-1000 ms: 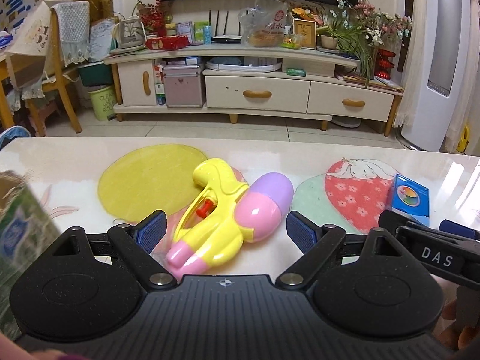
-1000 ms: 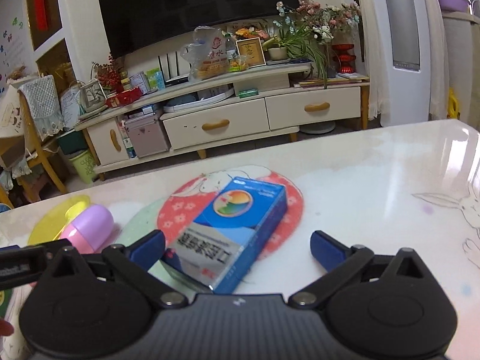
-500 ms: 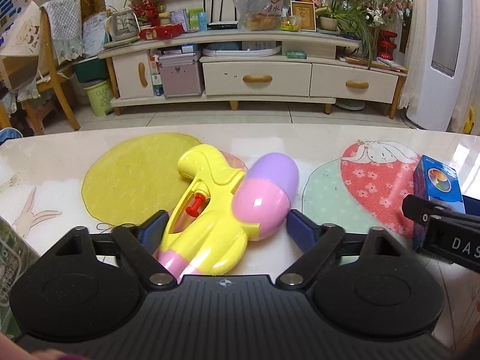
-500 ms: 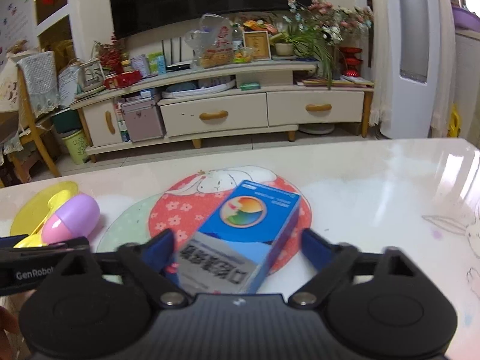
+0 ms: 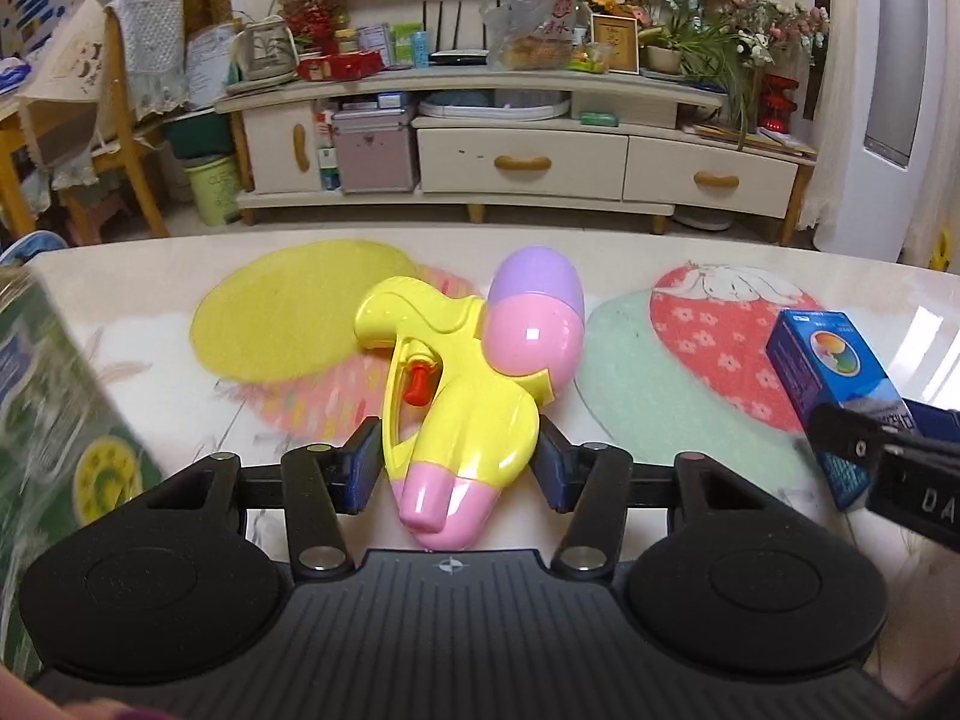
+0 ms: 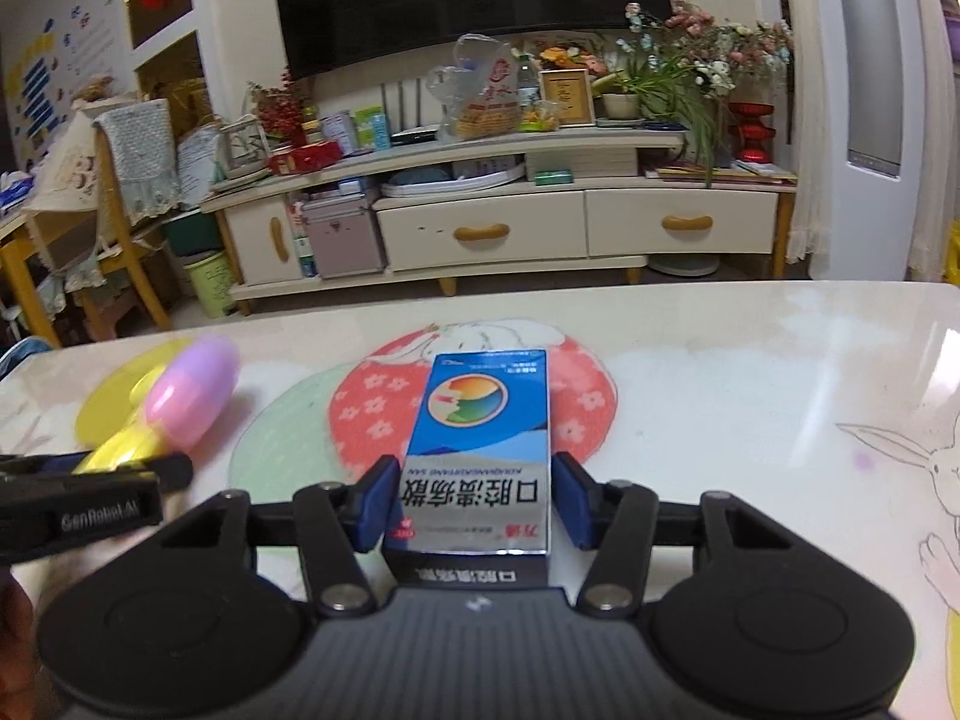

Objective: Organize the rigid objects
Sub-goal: 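Grasp the blue medicine box with the right gripper, then grasp the yellow-pink water gun with the left gripper while the right lifts the medicine box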

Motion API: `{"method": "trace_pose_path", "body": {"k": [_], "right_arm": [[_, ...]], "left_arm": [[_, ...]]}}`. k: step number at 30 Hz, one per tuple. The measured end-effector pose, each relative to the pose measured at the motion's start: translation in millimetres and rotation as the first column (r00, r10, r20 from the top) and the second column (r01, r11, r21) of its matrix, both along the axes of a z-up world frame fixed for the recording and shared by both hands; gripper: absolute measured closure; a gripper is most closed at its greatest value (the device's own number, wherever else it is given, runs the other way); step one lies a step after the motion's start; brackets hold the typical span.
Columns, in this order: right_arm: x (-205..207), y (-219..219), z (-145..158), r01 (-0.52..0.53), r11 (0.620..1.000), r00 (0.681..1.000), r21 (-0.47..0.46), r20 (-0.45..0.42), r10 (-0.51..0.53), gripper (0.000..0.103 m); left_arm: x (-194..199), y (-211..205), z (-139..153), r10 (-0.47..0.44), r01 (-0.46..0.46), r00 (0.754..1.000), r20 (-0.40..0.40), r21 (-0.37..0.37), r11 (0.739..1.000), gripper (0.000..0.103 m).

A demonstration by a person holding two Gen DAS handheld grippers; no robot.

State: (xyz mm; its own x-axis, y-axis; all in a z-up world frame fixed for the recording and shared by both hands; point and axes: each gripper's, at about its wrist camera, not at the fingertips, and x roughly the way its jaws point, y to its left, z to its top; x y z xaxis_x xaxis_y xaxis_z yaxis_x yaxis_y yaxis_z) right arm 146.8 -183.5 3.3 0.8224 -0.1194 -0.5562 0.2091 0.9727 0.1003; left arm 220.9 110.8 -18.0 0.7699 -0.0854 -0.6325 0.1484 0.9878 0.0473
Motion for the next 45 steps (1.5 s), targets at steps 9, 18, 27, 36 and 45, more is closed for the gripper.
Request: {"method": "trace_pose_path", "body": {"k": [9, 18, 27, 36, 45], "right_arm": [[-46.2, 13.6, 1.0, -0.055, 0.998, 0.999, -0.013, 0.0, 0.055, 0.049], [-102.9, 43.2, 0.1, -0.081, 0.993, 0.997, -0.091, -0.004, 0.081, 0.049], [-165.1, 66.8, -0.8, -0.102, 0.987, 0.995, -0.127, -0.02, 0.1, 0.049], [-207.5, 83.0, -0.2, -0.127, 0.984, 0.991, -0.127, -0.061, 0.12, 0.049], [-221.1, 82.1, -0.4, -0.086, 0.989, 0.994, -0.122, -0.075, 0.077, 0.042]], "left_arm": [[-42.1, 14.1, 0.6, -0.008, 0.008, 1.0, 0.007, -0.01, 1.0, 0.038], [-117.2, 26.7, -0.5, -0.046, 0.046, 0.999, 0.017, -0.012, 0.999, 0.038], [-189.8, 38.8, -0.1, -0.091, 0.091, 0.996, 0.013, -0.004, 0.996, 0.038], [-225.9, 49.9, 2.3, -0.099, 0.1, 0.995, 0.012, -0.003, 0.995, 0.031], [-218.9, 53.4, 13.9, -0.116, 0.117, 0.992, 0.042, -0.041, 0.992, 0.0]]}}
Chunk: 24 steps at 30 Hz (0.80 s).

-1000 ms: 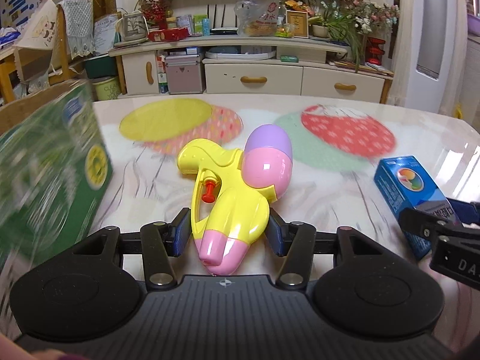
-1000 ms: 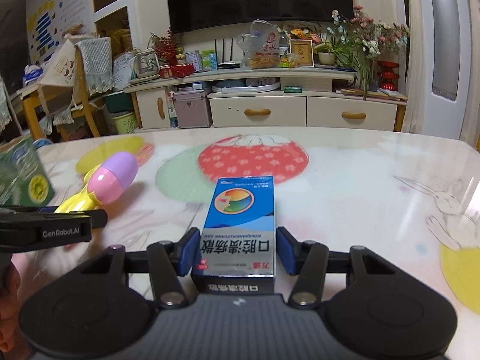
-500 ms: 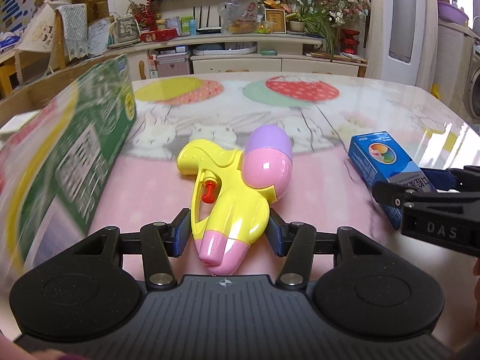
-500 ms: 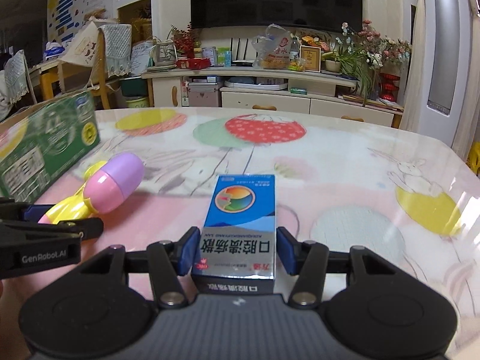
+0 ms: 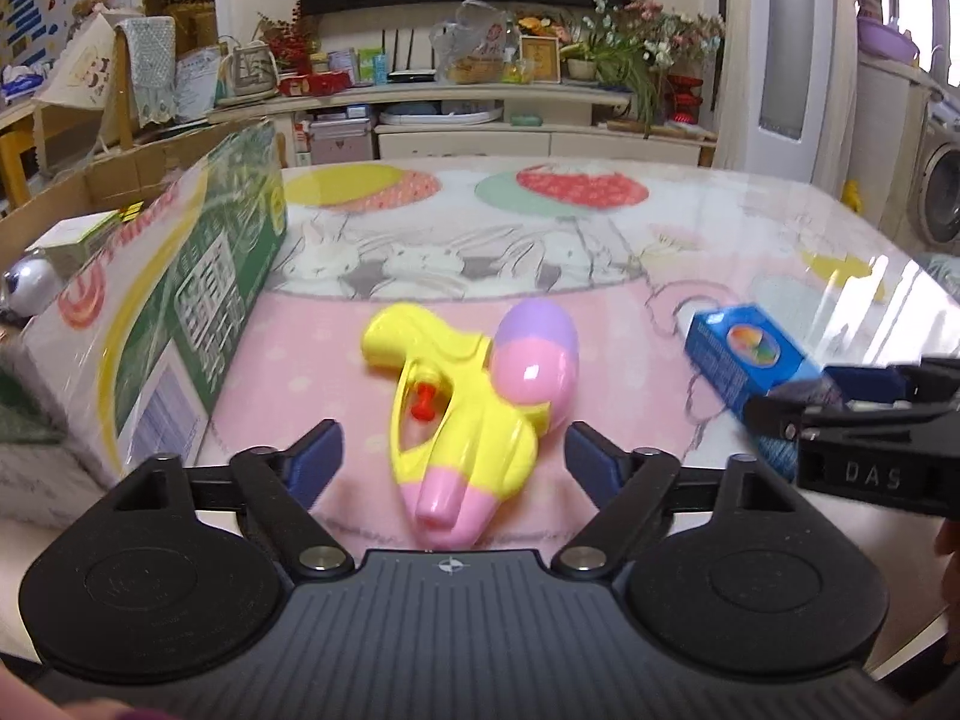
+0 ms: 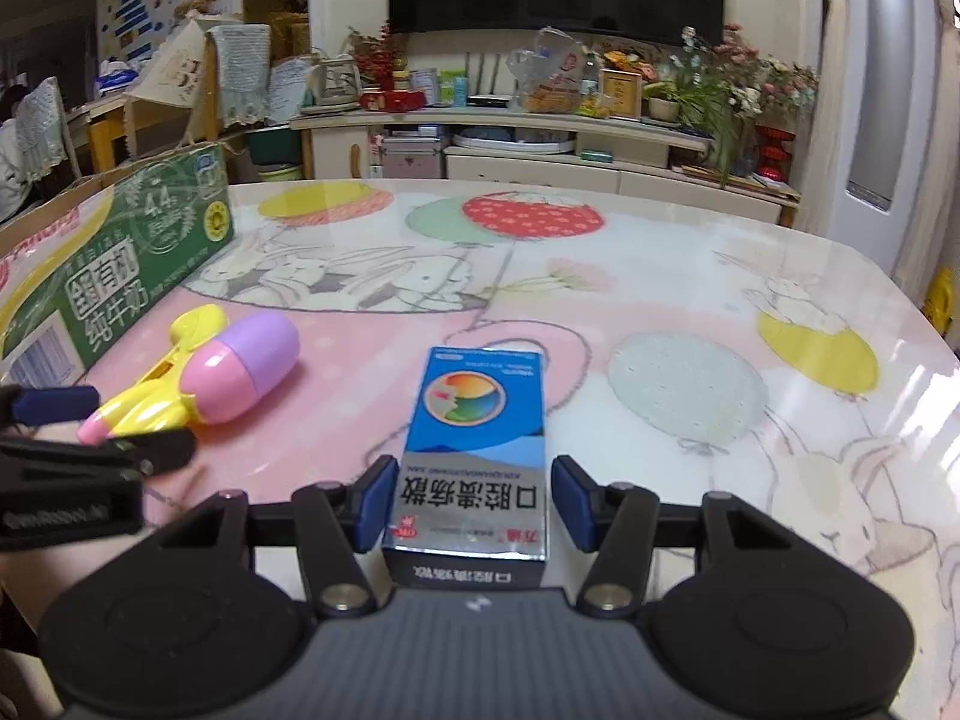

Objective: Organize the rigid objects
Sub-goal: 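Grasp the yellow-pink water gun with the left gripper while the right lifts the medicine box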

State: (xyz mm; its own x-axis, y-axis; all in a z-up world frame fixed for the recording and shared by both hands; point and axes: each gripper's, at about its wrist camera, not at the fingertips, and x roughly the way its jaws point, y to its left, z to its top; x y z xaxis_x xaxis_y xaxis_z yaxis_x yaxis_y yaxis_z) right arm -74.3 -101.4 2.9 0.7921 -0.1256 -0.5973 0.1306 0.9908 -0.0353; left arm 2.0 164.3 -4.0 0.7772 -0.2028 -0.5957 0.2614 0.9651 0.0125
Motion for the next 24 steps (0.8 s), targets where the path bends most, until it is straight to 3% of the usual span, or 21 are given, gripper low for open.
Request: {"method": "trace_pose_path", "body": {"k": [4, 12, 22, 24], "right_arm": [[-1.0, -5.8, 1.2, 0.023, 0.999, 1.0, 0.026, 0.018, -0.024, 0.026], [9.9, -4.1, -0.7, 0.032, 0.999, 0.999, 0.023, 0.02, -0.032, 0.015], [18.6, -1.3, -4.3, 0.037, 0.999, 0.999, -0.011, -0.002, -0.037, 0.014], [19.3, -0.8, -3.9, 0.041, 0.999, 0.999, -0.024, 0.0, -0.041, 0.019]], "left_arm": [[14.7, -2.2, 0.5, -0.021, 0.021, 1.0, -0.018, -0.005, 1.0, 0.0], [45.0, -4.8, 0.0, -0.028, 0.025, 0.997, -0.068, -0.049, 0.999, 0.0], [57.7, -14.6, -9.3, -0.022, 0.024, 0.992, -0.127, 0.012, 1.0, 0.0], [58.9, -13.9, -11.1, -0.016, 0.019, 0.991, -0.134, 0.024, 1.0, 0.006]]}}
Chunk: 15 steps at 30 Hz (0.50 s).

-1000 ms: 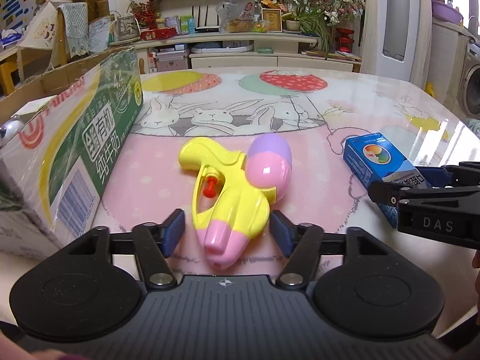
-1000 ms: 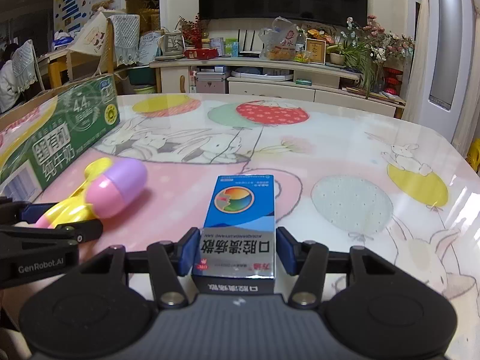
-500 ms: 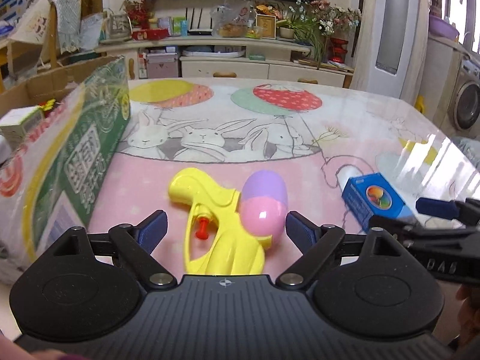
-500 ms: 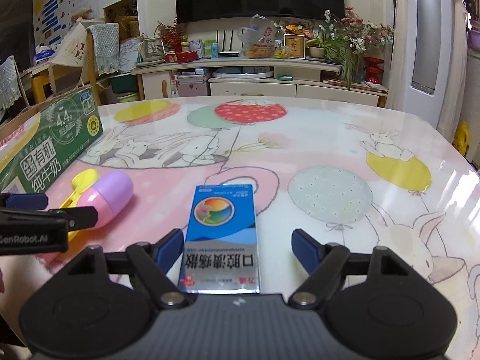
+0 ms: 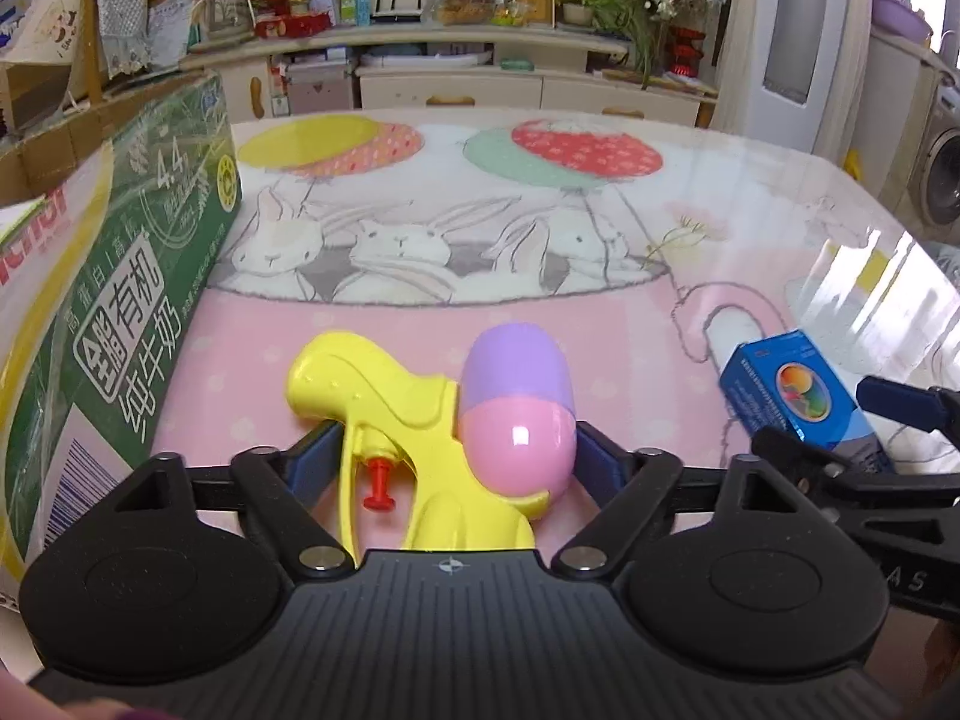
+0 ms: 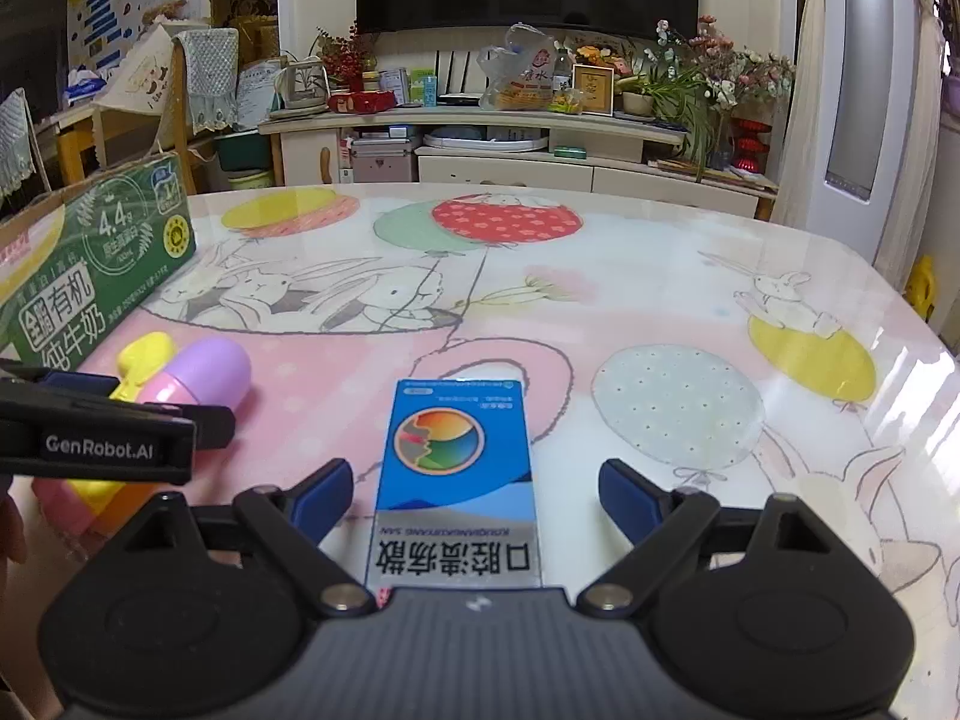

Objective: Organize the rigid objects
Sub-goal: 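Grasp the yellow-pink water gun with the left gripper while the right lifts the medicine box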

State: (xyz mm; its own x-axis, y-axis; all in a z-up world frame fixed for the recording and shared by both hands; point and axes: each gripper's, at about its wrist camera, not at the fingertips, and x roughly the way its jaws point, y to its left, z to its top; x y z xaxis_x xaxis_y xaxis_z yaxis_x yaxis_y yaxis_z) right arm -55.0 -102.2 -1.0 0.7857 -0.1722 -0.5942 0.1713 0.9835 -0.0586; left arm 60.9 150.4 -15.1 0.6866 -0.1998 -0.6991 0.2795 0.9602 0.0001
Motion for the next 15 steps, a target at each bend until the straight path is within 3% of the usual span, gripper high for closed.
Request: {"method": "trace_pose_path", "body": {"k": [7, 15], "right_arm": [[2.4, -0.7, -1.7, -0.004, 1.0, 1.0, 0.003, -0.021, 0.004, 0.052], [2.5, 4.6, -1.8, -0.01, 0.999, 1.0, -0.04, -0.018, 0.01, 0.053]], "left_arm": [[-1.4, -4.5, 0.5, 0.008, -0.009, 1.0, 0.015, 0.044, 0.999, 0.007], [-3.2, -4.5, 5.9, -0.012, 0.008, 0.999, 0.04, 0.091, 0.996, 0.007]]}}
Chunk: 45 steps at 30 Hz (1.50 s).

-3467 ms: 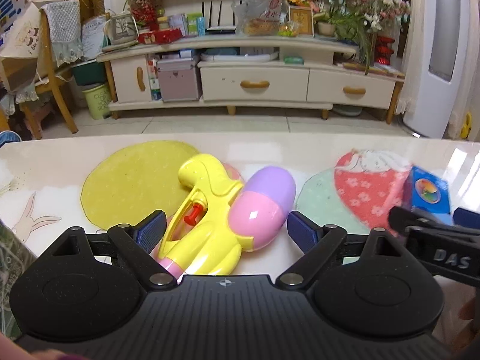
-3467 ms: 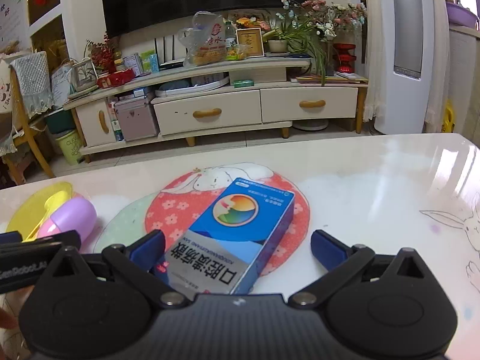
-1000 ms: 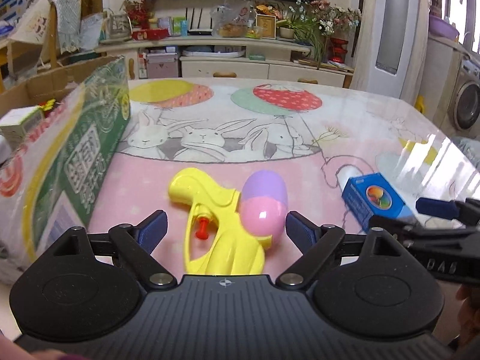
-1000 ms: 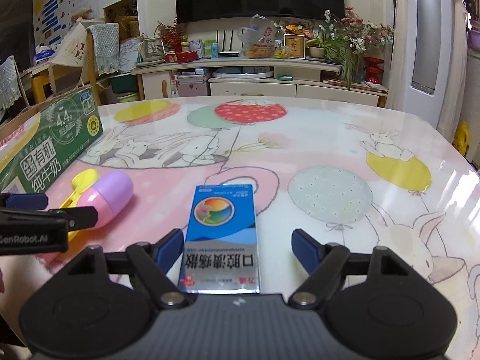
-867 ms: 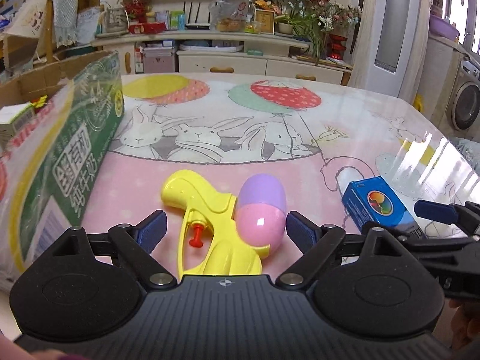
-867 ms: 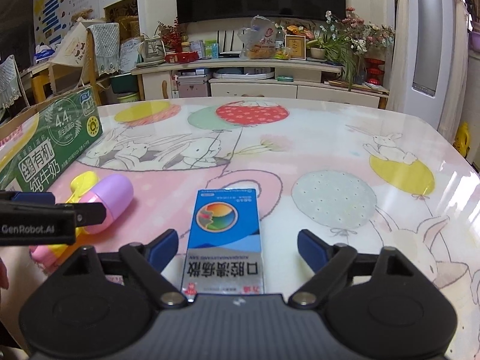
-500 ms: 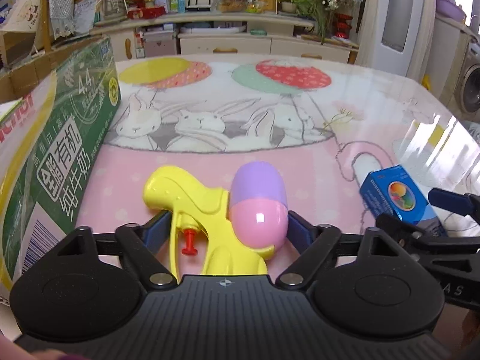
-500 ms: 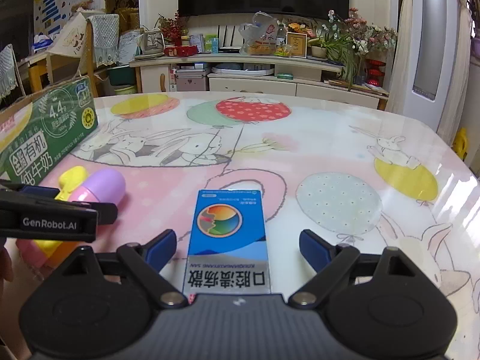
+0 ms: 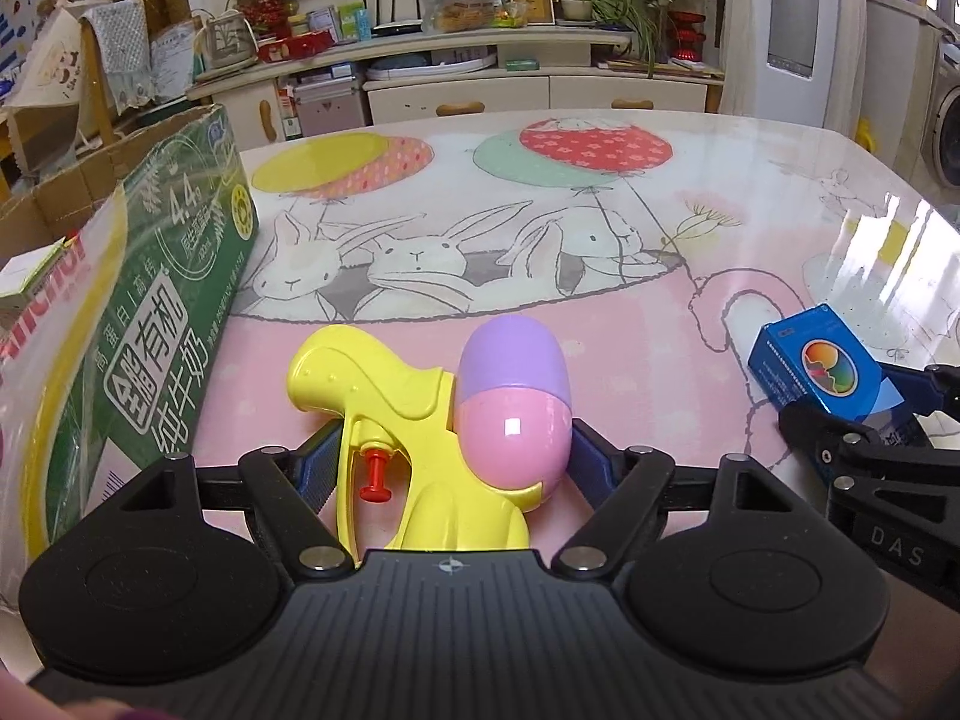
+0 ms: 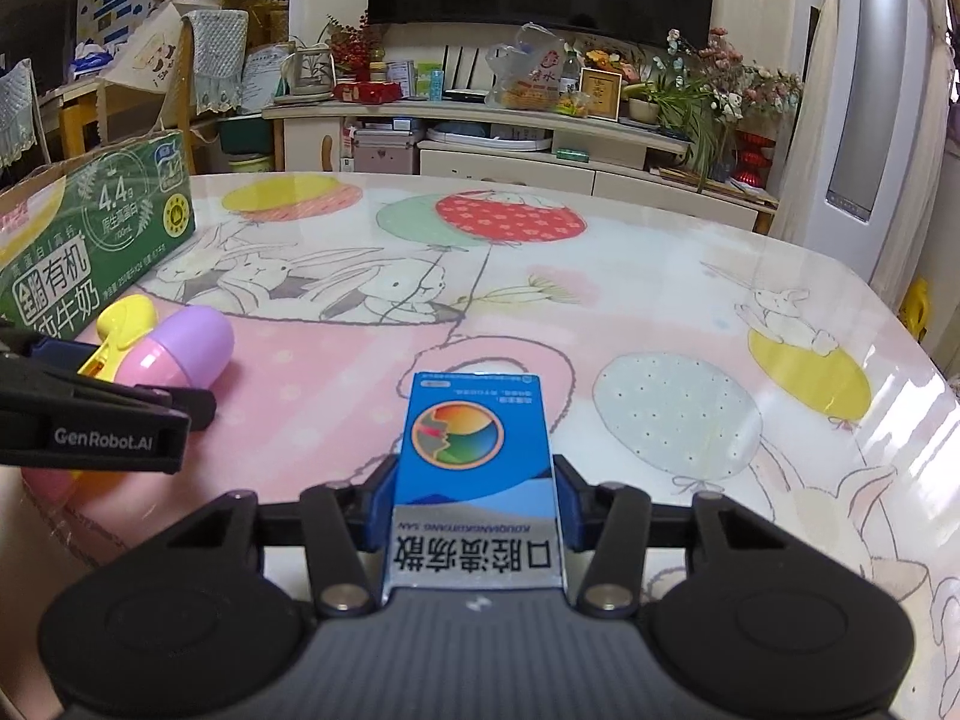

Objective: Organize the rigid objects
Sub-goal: 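Grasp the yellow-pink water gun with the left gripper while the right lifts the medicine box, then carry the water gun with the left gripper while the right carries the medicine box to the cardboard box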

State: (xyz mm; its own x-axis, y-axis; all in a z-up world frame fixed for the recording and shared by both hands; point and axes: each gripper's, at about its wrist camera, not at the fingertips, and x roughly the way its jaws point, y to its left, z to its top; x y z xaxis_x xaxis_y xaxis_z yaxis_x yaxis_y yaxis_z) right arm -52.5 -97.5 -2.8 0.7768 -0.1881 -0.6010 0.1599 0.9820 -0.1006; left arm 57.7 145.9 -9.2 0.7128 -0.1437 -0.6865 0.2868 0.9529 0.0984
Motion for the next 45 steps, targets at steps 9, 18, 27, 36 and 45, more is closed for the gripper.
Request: {"method": "trace_pose_path", "body": {"k": [9, 18, 27, 36, 45], "right_arm": [[2.7, 3.2, 3.3, 0.005, 1.0, 1.0, 0.006, 0.004, -0.005, 0.053], [8.4, 6.6, 8.0, 0.026, 0.999, 1.0, 0.026, 0.008, -0.026, 0.053], [9.9, 16.6, 19.9, 0.038, 0.997, 0.999, 0.061, 0.021, -0.039, 0.053], [3.2, 25.4, 40.9, 0.039, 0.998, 0.997, 0.056, 0.063, -0.043, 0.053], [2.6, 38.6, 66.6, 0.02, 0.998, 0.993, 0.055, 0.116, -0.026, 0.053]], "left_arm": [[-5.2, -2.7, 14.8, -0.061, 0.061, 0.998, 0.021, 0.015, 0.998, 0.007], [-10.7, 2.6, 33.1, -0.107, 0.108, 0.993, 0.052, -0.017, 0.994, 0.007], [-18.9, 1.6, 44.0, -0.153, 0.156, 0.984, 0.092, -0.023, 0.988, 0.007], [-23.8, 13.8, 55.5, -0.159, 0.167, 0.979, 0.125, -0.06, 0.984, 0.007], [-24.8, 35.0, 80.0, -0.13, 0.152, 0.978, 0.163, -0.131, 0.98, 0.007]]}}
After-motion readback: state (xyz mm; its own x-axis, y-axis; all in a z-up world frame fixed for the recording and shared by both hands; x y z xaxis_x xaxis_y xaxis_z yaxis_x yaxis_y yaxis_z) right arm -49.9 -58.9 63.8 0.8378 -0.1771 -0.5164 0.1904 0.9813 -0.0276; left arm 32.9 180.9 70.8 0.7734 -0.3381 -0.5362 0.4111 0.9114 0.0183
